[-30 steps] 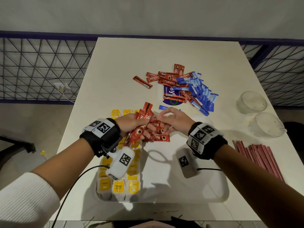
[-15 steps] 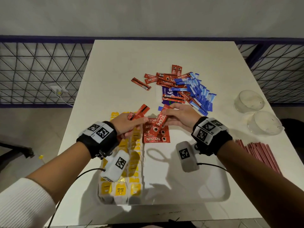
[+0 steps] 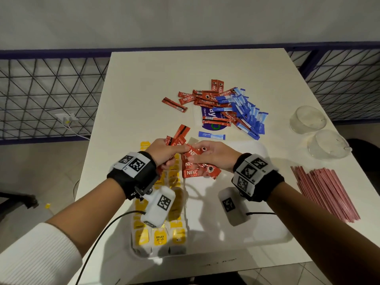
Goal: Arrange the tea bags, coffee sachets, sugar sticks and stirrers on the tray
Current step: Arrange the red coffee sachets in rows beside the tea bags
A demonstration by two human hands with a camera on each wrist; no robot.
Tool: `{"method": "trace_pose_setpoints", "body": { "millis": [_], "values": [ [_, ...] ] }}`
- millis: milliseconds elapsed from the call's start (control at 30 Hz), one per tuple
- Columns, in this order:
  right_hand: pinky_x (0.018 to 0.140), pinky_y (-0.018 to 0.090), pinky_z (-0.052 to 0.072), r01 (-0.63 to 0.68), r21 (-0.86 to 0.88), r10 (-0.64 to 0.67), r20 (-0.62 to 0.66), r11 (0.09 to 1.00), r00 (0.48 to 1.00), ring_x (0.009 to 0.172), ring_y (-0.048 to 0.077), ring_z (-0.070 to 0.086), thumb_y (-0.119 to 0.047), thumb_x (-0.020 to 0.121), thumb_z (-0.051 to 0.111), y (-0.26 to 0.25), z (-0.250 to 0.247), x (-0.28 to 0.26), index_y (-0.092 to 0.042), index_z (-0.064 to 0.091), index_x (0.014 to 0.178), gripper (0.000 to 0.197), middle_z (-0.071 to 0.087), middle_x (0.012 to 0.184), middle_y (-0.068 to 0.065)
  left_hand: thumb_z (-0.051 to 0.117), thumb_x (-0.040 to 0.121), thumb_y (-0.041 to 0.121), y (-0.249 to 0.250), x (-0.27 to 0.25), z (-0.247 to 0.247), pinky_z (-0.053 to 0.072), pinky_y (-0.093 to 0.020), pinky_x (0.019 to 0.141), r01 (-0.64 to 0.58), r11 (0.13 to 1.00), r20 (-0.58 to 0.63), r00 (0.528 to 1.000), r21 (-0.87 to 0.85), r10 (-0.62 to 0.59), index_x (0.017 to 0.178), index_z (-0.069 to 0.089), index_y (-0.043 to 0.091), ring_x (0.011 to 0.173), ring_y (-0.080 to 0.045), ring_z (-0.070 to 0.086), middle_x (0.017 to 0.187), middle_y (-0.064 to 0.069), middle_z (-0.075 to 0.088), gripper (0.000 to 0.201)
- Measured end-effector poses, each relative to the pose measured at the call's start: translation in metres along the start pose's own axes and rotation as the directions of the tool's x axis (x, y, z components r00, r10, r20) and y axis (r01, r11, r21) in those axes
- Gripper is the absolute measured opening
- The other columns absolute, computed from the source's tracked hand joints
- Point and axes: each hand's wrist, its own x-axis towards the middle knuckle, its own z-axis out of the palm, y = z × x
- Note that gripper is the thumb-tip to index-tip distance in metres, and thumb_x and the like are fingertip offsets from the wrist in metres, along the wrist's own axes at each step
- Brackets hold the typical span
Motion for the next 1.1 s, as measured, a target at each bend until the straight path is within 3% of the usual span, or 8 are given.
{"method": "trace_pose_setpoints", "body": {
  "millis": [67,167,267,367,500,600,733,1100],
  "values": [
    [0.06,0.031,0.051,-0.055,0.047,0.055,0.014,0.997,0.998,0.052,0.017,0.059,-0.008,0.085,0.064,0.004,-0.001,-0.003,-0.016,0.047,0.101,0.025,0.065,0.073,0.011,0.066,0.084,0.029,-0.003,0.0,0.0,0.021,-0.015,0.033,0.008,1.0,-0.02,1.0,-0.029,-0.009,0.06,0.047,0.014,0.028,-0.009,0.025,0.033,0.003,0.035,0.034],
    [0.06,0.029,0.054,-0.065,0.083,0.067,-0.034,0.994,0.997,0.052,0.016,0.057,-0.004,0.089,0.055,0.011,-0.011,-0.012,-0.014,0.046,0.092,0.013,0.06,0.073,0.012,0.064,0.086,0.027,-0.006,0.001,-0.002,0.02,-0.013,0.033,0.005,0.999,-0.043,0.999,-0.045,-0.007,0.06,0.048,0.014,0.026,-0.008,0.025,0.032,0.004,0.037,0.033],
    [0.057,0.024,0.055,-0.03,0.172,0.048,-0.101,0.985,0.994,0.049,0.012,0.058,-0.002,0.09,0.052,0.022,-0.022,-0.02,-0.009,0.052,0.089,0.008,0.058,0.07,0.012,0.061,0.089,0.022,-0.007,-0.003,0.0,0.02,-0.012,0.031,-0.003,1.0,0.028,1.0,-0.005,0.003,0.062,0.049,0.011,0.024,-0.006,0.025,0.029,0.005,0.041,0.031],
    [0.057,0.022,0.055,-0.054,0.104,0.072,-0.172,0.993,0.983,0.053,0.012,0.059,-0.002,0.09,0.053,0.035,-0.027,-0.024,-0.006,0.057,0.092,0.007,0.06,0.073,0.012,0.061,0.089,0.022,-0.012,-0.003,0.0,0.022,-0.013,0.03,0.016,0.99,0.095,0.995,0.139,-0.03,0.061,0.049,0.008,0.022,-0.006,0.026,0.027,0.004,0.04,0.034],
    [0.055,0.021,0.054,-0.172,0.049,0.176,-0.109,0.984,0.978,0.058,0.017,0.058,-0.001,0.089,0.055,0.051,-0.026,-0.031,-0.007,0.056,0.087,0.007,0.064,0.076,0.011,0.062,0.087,0.019,-0.019,0.005,-0.004,0.021,-0.011,0.031,0.03,0.974,0.023,0.999,0.226,-0.036,0.063,0.042,0.012,0.023,-0.008,0.026,0.03,0.007,0.035,0.032],
    [0.052,0.018,0.053,-0.221,0.026,0.222,-0.105,0.975,0.969,0.051,0.012,0.058,-0.003,0.087,0.059,0.06,-0.021,-0.028,-0.007,0.056,0.081,0.008,0.065,0.076,0.008,0.064,0.086,0.021,-0.02,0.005,-0.004,0.023,-0.013,0.032,0.021,0.954,0.005,1.0,0.3,-0.024,0.066,0.043,0.016,0.027,-0.01,0.029,0.036,0.005,0.037,0.029],
    [0.048,0.019,0.052,-0.263,0.023,0.264,-0.098,0.964,0.959,0.042,0.009,0.058,-0.004,0.086,0.061,0.064,-0.017,-0.018,-0.007,0.058,0.074,0.013,0.064,0.068,0.006,0.064,0.086,0.023,-0.017,0.005,0.001,0.025,-0.014,0.033,0.011,0.952,0.016,1.0,0.307,-0.016,0.071,0.047,0.02,0.033,-0.01,0.031,0.05,0.001,0.041,0.023],
    [0.041,0.019,0.05,-0.282,0.006,0.28,-0.15,0.959,0.948,0.041,0.01,0.061,-0.01,0.079,0.071,0.065,-0.02,-0.009,-0.006,0.059,0.07,0.016,0.065,0.064,0.009,0.064,0.086,0.024,-0.014,0.005,0.012,0.025,-0.014,0.032,0.027,0.956,0.04,0.998,0.292,-0.04,0.083,0.052,0.019,0.034,-0.008,0.031,0.054,0.003,0.043,0.014]
  ]
}}
